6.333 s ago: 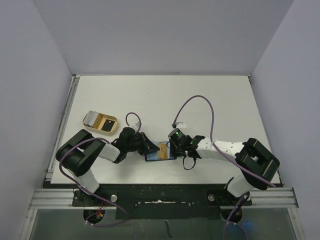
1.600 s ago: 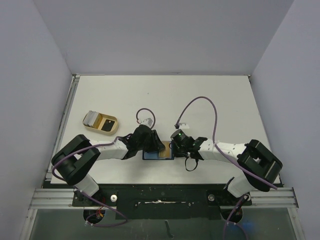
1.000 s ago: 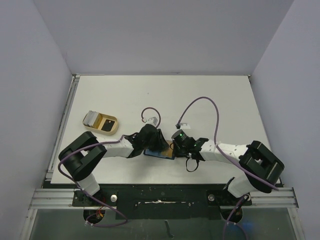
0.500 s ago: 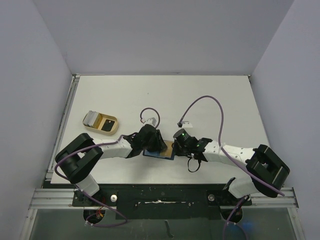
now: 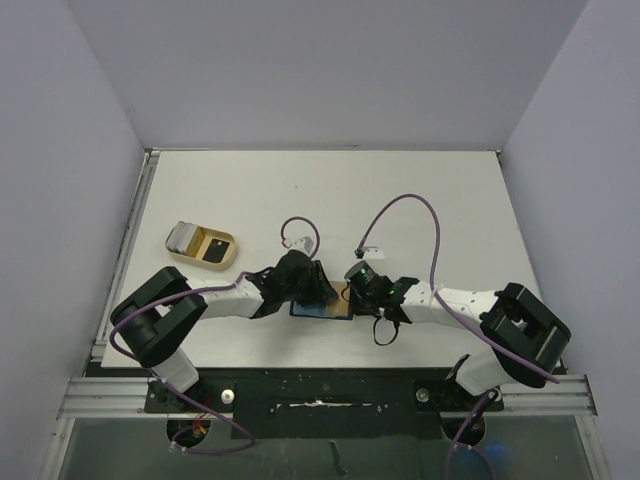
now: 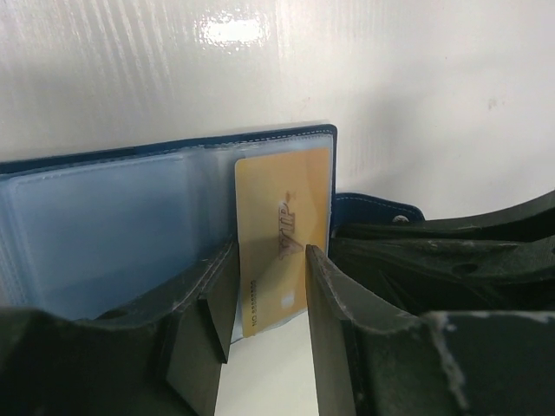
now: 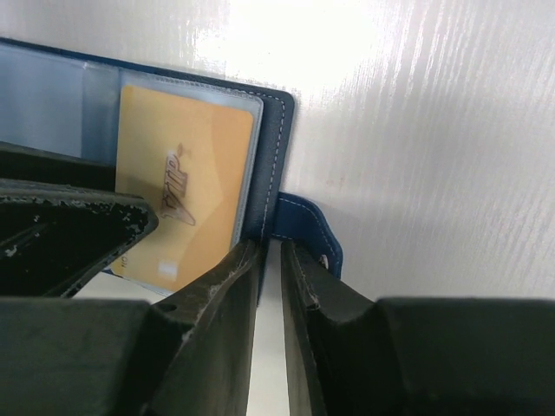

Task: Put the credit cards into the card holder
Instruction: Insert the credit card into the card holder.

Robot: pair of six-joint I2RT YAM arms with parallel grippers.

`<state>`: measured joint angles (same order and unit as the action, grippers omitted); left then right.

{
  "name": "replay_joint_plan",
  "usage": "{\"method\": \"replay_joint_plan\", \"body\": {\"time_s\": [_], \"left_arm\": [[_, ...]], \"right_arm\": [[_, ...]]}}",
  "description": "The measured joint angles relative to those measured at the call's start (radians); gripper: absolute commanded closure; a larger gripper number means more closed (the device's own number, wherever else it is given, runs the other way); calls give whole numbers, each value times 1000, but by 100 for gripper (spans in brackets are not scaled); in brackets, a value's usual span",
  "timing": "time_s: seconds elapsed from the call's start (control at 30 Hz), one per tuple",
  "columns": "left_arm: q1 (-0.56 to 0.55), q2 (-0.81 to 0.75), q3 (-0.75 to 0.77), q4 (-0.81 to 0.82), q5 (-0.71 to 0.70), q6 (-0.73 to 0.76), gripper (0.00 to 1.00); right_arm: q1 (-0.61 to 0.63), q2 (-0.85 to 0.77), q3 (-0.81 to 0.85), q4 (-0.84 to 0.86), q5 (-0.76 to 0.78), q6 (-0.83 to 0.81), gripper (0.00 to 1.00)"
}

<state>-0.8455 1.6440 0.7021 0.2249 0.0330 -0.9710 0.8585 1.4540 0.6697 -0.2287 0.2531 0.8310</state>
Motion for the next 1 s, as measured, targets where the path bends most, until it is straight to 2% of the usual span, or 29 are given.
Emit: {"method": "replay_joint_plan", "body": {"time_s": [0.37, 0.67, 0.83, 1.0], "left_arm": [[0, 4, -10, 59, 25, -35, 65], [-11, 3, -10, 29, 10, -36, 64], [-13, -25, 7, -53, -32, 1, 62], [-5, -87, 91, -185, -103, 87, 61]], "right_arm": [[-10, 7, 0, 16, 6, 0, 82], [-28, -43, 0, -22, 29, -8, 80], [-27, -112, 0, -39, 35, -11, 79], [-26, -160, 0, -42, 35, -11, 79]]}}
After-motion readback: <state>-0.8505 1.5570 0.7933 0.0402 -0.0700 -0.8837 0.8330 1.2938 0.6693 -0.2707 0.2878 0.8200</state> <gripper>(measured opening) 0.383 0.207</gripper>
